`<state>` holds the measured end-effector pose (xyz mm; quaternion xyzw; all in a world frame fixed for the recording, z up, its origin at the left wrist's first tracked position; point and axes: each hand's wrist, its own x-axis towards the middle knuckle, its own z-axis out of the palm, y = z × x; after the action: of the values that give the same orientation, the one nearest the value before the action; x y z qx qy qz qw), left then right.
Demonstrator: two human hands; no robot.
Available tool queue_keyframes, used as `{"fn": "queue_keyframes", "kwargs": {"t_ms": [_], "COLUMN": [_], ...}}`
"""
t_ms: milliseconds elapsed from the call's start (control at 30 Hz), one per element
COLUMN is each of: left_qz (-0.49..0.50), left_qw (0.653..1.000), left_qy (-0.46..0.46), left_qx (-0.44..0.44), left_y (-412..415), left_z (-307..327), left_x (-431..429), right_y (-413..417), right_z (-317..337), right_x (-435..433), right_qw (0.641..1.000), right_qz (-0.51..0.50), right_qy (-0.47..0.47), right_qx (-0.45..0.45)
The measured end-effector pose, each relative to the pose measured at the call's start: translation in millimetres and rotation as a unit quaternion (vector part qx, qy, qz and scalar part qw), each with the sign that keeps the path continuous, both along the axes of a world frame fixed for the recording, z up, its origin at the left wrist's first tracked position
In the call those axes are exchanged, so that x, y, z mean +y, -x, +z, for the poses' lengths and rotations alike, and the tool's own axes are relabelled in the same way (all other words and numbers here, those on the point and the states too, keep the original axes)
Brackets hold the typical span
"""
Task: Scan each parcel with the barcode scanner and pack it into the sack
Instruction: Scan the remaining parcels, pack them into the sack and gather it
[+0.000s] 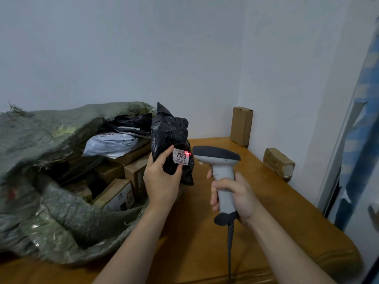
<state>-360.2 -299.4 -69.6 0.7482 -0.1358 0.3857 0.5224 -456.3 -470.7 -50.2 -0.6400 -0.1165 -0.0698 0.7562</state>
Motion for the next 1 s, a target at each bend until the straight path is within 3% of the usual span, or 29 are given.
{"fn": "queue_keyframes", "kwargs": {"t_ms": [533, 800, 1000], "left_qz": [0.019, 0.086, -0.013], "left_qw": [1.000, 0.994, 0.989], "left_qy": [0.008, -0.067, -0.129], "left_qx": [-0.009, -0.025, 0.071], "left_y": [6.6, -7.9, -23.6], "left_z": [4.5, 48.2, 55.7], "left_x": [8.3, 66.5, 103.0], "right_y": [-2.0, -34.7, -70.3], "right_z": [-5.5, -6.6, -4.5], "right_x": [10.4, 28.4, 54.2], "right_qw": [0.999, 0.999, 0.995], "right_qz": [0.002, -0.003, 0.000], "right_qy": [-0.033, -0.050, -0.047], "right_qx": [-0.002, -0.006, 0.084]}}
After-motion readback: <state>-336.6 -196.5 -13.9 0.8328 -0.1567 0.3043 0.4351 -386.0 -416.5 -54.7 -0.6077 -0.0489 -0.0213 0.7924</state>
